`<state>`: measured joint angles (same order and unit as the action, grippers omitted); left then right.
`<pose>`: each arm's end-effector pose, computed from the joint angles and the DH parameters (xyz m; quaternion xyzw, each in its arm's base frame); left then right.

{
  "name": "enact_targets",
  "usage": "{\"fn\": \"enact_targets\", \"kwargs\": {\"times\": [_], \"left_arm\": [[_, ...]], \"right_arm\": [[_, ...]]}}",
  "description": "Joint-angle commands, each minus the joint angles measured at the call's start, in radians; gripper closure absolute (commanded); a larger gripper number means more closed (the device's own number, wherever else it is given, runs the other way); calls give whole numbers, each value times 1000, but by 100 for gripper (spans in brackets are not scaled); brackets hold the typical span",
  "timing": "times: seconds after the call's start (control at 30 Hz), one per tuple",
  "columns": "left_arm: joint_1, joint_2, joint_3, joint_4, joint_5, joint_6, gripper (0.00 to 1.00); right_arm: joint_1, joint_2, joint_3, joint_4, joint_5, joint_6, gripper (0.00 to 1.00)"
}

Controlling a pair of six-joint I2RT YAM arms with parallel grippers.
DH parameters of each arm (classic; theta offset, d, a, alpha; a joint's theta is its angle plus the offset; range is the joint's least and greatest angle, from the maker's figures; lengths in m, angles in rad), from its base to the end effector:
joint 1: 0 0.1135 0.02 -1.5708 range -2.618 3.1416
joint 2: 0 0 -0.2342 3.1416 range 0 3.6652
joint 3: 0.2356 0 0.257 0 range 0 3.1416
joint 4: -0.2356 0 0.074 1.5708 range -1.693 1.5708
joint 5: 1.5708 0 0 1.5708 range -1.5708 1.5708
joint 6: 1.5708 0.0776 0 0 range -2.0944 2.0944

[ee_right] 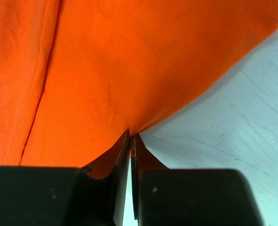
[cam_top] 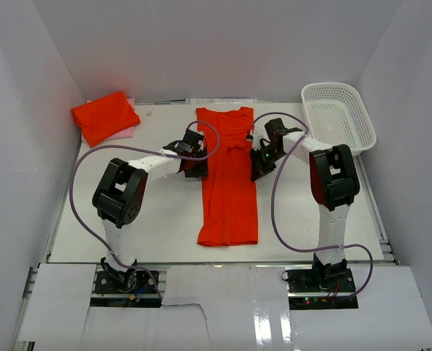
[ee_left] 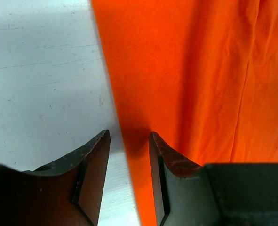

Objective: Fold and stack the t-shirts
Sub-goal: Rotate the tshirt 90 degrees

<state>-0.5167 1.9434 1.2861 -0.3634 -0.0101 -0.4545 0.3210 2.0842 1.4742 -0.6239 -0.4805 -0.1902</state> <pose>0.3647 -0.2063 0.0972 0.0286 0.9620 -0.1225 0.2425 0.3886 0.1670 0.0887 -0.2807 0.9163 0.2447 0.1472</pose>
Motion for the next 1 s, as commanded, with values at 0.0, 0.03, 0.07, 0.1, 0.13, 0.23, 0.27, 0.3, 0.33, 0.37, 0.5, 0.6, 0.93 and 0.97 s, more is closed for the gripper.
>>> {"fn": "enact_targets", "kwargs": {"times": [0.0,0.03,0.07,0.1,0.13,0.23,0.27,0.3,0.33,0.37,0.5,0.6,0.93,0.97], "left_arm": [[-8,-1,10,12,7,-6,51],[-8,0,9,15,6,-7,51],[-8,3,7,17,6,-7,53],[-8,6,5,18,9,-7,55],[-8,8,5,18,9,-7,58],[-8,8,-1,18,7,-9,66],[-8,3,-2,17,4,-6,67],[-8,0,-5,17,-2,-4,69],[-8,-4,-8,15,-7,-3,70],[-8,-17,-8,9,-16,5,70],[-8,-37,-5,-14,-34,27,70],[-6,-46,-1,-29,-44,43,70],[29,-67,-13,-43,-31,77,71],[33,-69,-16,-42,-28,77,71]], "right_arm": [[4,10,-8,10,8,-9,92],[3,11,-5,10,6,-9,92],[3,13,-3,7,6,-9,92],[3,13,-2,6,6,-9,92],[3,13,0,6,8,-9,92],[3,10,-2,6,16,-9,92],[3,8,-3,6,28,-9,92],[3,7,-5,7,31,-11,92],[3,7,-6,7,34,-14,92],[3,5,-9,7,39,-14,92],[3,2,-15,7,46,-18,92],[0,-3,-20,7,59,-20,92],[-31,-19,-29,9,86,-40,92],[-37,-19,-29,6,88,-41,92]]}}
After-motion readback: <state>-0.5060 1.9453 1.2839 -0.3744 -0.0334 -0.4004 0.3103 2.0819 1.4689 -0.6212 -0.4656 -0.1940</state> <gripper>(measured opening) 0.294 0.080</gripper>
